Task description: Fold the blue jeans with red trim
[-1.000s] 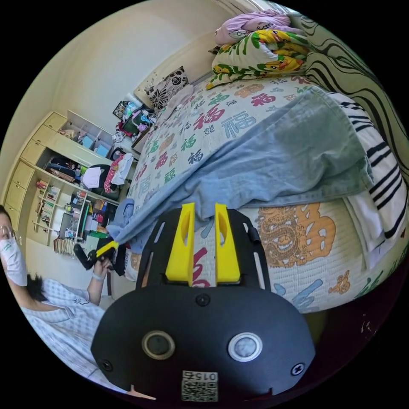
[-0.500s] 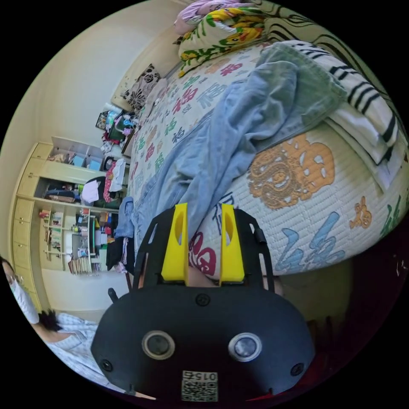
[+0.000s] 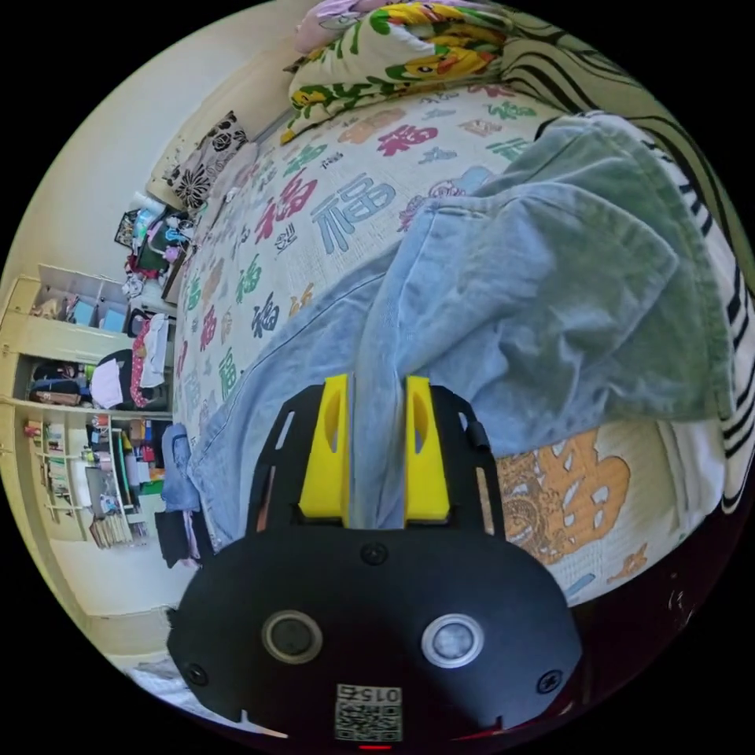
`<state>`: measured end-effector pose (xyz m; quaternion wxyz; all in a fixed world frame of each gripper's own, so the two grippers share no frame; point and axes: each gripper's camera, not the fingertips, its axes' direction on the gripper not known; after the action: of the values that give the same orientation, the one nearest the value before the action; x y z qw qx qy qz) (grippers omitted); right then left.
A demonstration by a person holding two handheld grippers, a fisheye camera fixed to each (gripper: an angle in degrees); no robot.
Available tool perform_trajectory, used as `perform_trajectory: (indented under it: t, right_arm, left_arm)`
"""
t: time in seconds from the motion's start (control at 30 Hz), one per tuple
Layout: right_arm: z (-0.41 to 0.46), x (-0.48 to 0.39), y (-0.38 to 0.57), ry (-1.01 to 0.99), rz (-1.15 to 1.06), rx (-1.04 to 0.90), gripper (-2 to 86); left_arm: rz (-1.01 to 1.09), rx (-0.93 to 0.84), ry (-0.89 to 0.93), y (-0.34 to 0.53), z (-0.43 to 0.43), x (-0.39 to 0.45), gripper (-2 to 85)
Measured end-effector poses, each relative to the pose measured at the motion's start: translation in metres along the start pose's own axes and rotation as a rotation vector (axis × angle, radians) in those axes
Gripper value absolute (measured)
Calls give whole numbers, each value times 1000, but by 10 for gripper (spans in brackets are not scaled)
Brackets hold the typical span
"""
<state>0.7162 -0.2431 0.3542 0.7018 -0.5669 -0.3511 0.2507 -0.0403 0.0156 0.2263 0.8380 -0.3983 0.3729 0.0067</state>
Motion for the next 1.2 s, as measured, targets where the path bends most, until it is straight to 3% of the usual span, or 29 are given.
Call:
perform_trajectory:
  t: [0.1,0.2,0.27,0.43,0.5,0.6,0.77,0.9,0.97,1.1,1.2]
  right_arm:
    - [-24,6,8,-27,-16,49,15]
    - [-86,33,52,-142,-40,233,4]
    - [-125,76,105,-182,62,320,8]
    - [-126,150,193,-122,384,195,49]
    - [-127,154,209,-122,400,190,76]
    - [-135,134,212,-40,344,172,120]
    - [-157,52,191,170,49,246,154]
    - [-118,3,166,258,-115,27,173]
    - [-85,-12,162,449,-179,-124,158]
    - [-116,-32,168,443,-221,-52,38]
    - [-162,-31,174,683,-189,33,29]
  left_arm:
    - [46,-108,-4,-16,38,4,56]
    - [64,-83,70,-22,40,0,19]
    - [65,-31,152,-23,36,-3,12]
    - [65,-92,251,-33,50,-7,7]
    - [51,-122,267,-39,53,-10,7]
    - [28,-118,260,-51,49,-16,8]
    - [21,10,202,-88,40,-23,12]
    - [1,71,269,-124,51,-21,15]
    - [-15,79,299,-135,57,-18,17]
    - [49,64,240,-154,59,-8,18]
    - [91,35,144,-161,58,-7,19]
